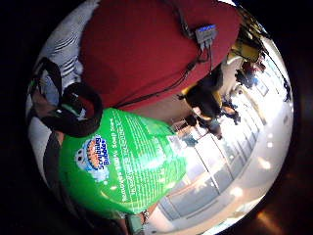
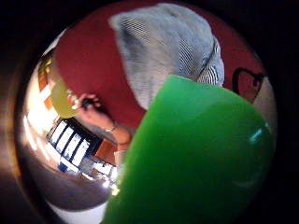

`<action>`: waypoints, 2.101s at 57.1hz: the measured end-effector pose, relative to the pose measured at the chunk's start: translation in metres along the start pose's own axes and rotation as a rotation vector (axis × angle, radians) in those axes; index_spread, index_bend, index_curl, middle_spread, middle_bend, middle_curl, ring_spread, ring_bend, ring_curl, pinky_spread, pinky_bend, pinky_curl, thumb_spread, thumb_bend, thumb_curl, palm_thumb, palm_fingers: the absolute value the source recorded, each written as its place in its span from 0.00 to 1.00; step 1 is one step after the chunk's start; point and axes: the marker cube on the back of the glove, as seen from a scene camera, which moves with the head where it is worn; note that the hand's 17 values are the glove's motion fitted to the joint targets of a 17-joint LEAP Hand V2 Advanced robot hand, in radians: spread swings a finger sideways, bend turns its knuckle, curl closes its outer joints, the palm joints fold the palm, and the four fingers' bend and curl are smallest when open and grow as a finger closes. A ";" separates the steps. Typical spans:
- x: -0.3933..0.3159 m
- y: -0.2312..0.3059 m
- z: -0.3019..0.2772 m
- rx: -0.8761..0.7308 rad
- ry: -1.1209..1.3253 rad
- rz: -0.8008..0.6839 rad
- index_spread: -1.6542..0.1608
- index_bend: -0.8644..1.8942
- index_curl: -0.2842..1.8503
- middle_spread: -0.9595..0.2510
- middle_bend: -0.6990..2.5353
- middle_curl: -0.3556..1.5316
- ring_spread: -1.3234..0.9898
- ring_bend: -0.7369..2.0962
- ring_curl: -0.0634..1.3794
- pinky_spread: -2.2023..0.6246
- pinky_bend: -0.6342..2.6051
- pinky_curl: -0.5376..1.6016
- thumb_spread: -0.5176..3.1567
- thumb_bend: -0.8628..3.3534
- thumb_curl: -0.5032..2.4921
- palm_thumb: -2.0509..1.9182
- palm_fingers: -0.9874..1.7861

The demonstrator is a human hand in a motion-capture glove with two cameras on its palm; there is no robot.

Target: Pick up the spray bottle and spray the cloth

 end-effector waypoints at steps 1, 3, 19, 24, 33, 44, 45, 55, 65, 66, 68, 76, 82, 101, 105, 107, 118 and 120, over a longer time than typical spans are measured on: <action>-0.001 0.004 -0.006 0.028 -0.021 -0.020 0.82 0.42 0.40 0.68 0.40 0.46 0.51 0.43 0.37 0.71 0.30 0.44 0.25 0.20 0.43 0.77 0.82; -0.004 0.013 -0.019 0.097 -0.072 -0.065 0.82 0.42 0.40 0.68 0.40 0.46 0.51 0.43 0.37 0.71 0.30 0.44 0.25 0.20 0.43 0.77 0.83; -0.037 0.048 -0.090 0.556 -0.527 -0.482 0.82 0.41 0.41 0.68 0.40 0.46 0.51 0.44 0.37 0.71 0.30 0.44 0.25 0.20 0.43 0.77 0.83; -0.069 0.046 -0.093 0.626 -0.683 -0.642 0.82 0.41 0.41 0.69 0.40 0.46 0.51 0.44 0.37 0.71 0.30 0.44 0.25 0.20 0.43 0.77 0.83; -0.121 0.011 -0.105 0.731 -1.030 -0.856 0.82 0.41 0.41 0.69 0.40 0.46 0.51 0.44 0.37 0.71 0.30 0.44 0.25 0.20 0.43 0.77 0.83; -0.157 -0.049 -0.099 0.808 -1.133 -0.879 0.82 0.41 0.41 0.69 0.40 0.46 0.51 0.45 0.37 0.71 0.30 0.44 0.25 0.20 0.43 0.77 0.83; -0.160 -0.055 -0.098 0.817 -1.129 -0.873 0.82 0.41 0.41 0.69 0.40 0.46 0.51 0.45 0.37 0.71 0.30 0.44 0.25 0.20 0.43 0.77 0.83; -0.172 -0.085 -0.078 0.713 -1.060 -0.928 0.82 0.42 0.41 0.70 0.40 0.46 0.51 0.45 0.37 0.71 0.30 0.44 0.25 0.20 0.44 0.77 0.83; -0.187 -0.096 -0.085 0.847 -1.067 -0.879 0.82 0.42 0.41 0.70 0.40 0.46 0.52 0.44 0.37 0.71 0.31 0.44 0.25 0.20 0.44 0.77 0.83; -0.186 -0.096 -0.085 0.859 -1.063 -0.876 0.82 0.42 0.41 0.70 0.40 0.46 0.52 0.45 0.37 0.71 0.31 0.44 0.25 0.20 0.44 0.77 0.83; -0.185 -0.097 -0.084 0.875 -1.058 -0.869 0.82 0.42 0.41 0.70 0.40 0.46 0.52 0.45 0.37 0.71 0.31 0.44 0.25 0.20 0.44 0.77 0.84; -0.184 -0.098 -0.085 0.870 -1.068 -0.861 0.82 0.42 0.41 0.70 0.40 0.46 0.51 0.45 0.37 0.71 0.31 0.44 0.24 0.20 0.44 0.77 0.84; -0.184 -0.100 -0.084 0.870 -1.070 -0.860 0.82 0.42 0.41 0.69 0.40 0.46 0.51 0.45 0.37 0.70 0.31 0.44 0.24 0.20 0.44 0.77 0.84; -0.163 -0.087 -0.052 0.496 -0.931 -0.913 0.80 0.38 0.40 0.73 0.39 0.46 0.52 0.42 0.35 0.75 0.27 0.42 0.28 0.20 0.43 0.77 0.71; -0.158 -0.092 -0.047 0.568 -0.873 -0.816 0.78 0.37 0.39 0.74 0.38 0.45 0.53 0.41 0.35 0.78 0.26 0.42 0.32 0.20 0.42 0.76 0.67; -0.152 -0.086 -0.042 0.581 -0.833 -0.786 0.77 0.36 0.37 0.76 0.35 0.43 0.53 0.40 0.34 0.79 0.26 0.42 0.34 0.19 0.41 0.75 0.63; -0.111 -0.042 -0.029 0.747 -0.592 -0.629 0.73 0.35 0.32 0.79 0.30 0.40 0.55 0.38 0.31 0.84 0.27 0.42 0.38 0.19 0.38 0.72 0.55; -0.101 -0.034 -0.029 0.778 -0.565 -0.599 0.72 0.35 0.31 0.79 0.30 0.40 0.55 0.37 0.31 0.85 0.27 0.42 0.39 0.19 0.37 0.71 0.54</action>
